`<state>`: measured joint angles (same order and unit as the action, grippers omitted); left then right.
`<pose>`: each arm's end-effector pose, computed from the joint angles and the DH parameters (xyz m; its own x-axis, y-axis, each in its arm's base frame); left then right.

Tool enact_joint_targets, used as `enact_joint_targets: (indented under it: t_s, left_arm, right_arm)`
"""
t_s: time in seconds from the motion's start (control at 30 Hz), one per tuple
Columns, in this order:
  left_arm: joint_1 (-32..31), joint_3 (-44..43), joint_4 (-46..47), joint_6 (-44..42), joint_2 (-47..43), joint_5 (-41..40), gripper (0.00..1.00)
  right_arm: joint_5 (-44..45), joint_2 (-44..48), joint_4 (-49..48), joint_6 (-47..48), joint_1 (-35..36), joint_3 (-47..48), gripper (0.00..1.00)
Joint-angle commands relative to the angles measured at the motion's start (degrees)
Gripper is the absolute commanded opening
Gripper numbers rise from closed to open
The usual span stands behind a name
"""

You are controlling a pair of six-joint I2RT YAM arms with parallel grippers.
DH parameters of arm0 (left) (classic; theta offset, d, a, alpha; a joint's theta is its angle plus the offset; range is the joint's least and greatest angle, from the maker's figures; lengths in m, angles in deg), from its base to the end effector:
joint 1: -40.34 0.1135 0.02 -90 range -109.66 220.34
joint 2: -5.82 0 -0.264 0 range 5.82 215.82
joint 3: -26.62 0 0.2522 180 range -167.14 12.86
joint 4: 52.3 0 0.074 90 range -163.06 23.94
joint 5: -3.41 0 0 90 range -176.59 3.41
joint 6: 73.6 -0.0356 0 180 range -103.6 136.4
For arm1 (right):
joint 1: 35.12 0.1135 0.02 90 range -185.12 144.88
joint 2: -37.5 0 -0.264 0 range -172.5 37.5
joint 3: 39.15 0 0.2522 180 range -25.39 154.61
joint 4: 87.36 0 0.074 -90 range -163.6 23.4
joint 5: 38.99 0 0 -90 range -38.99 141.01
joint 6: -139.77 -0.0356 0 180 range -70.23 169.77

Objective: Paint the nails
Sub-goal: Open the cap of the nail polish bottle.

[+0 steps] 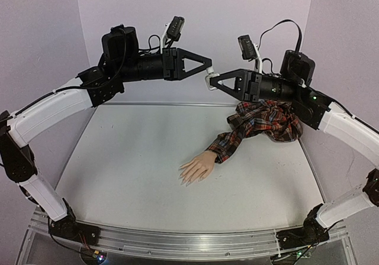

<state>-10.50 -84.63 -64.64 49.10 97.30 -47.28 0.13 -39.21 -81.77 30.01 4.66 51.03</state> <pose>0.2129 -0.2971 0.4758 -0.4697 -0.0852 -0.8787 0.8828 -0.0529 -0.4668 0.2130 0.2133 0.4424 -0.2370 0.0802 -0.9682 -0.9714 -0.0361 0.2348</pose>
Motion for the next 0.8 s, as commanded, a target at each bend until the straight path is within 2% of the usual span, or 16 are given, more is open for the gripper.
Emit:
enact_joint_targets:
  t_s: [0.0,0.07,0.13,0.3,0.4,0.53,0.67,0.77]
  left_arm:
    - [-0.35,-3.20,-1.56,0.11,-0.46,-4.64,0.04]
    - [-0.77,-2.80,-3.62,0.22,-1.07,-10.34,0.00]
    - [-1.44,-1.89,-4.64,1.58,-1.54,-17.51,0.00]
    - [-3.34,-3.36,-9.41,4.24,0.23,-35.73,0.00]
    - [-3.74,-7.86,-13.82,5.94,3.59,-43.33,0.00]
    - [-4.00,-12.49,-16.88,8.44,7.14,-47.15,0.00]
    - [-4.00,-13.06,-15.40,10.12,7.66,-47.25,0.01]
    - [-3.95,-13.51,-13.76,10.21,7.79,-43.98,0.00]
  right_arm:
    - [3.93,1.16,-3.30,0.90,-0.32,1.02,0.00]
    - [9.01,1.77,-2.44,2.27,-0.28,0.62,0.00]
    - [18.64,2.31,1.53,5.47,0.85,0.80,0.00]
    - [53.59,-0.34,10.37,19.76,9.36,4.45,0.00]
    - [67.26,-3.83,10.96,26.14,13.36,7.21,0.00]
    - [74.45,-6.02,10.80,29.00,15.12,9.06,0.00]
    - [72.28,-5.41,9.44,29.64,15.20,7.84,0.00]
    - [69.55,-4.20,8.74,29.79,15.23,6.29,0.00]
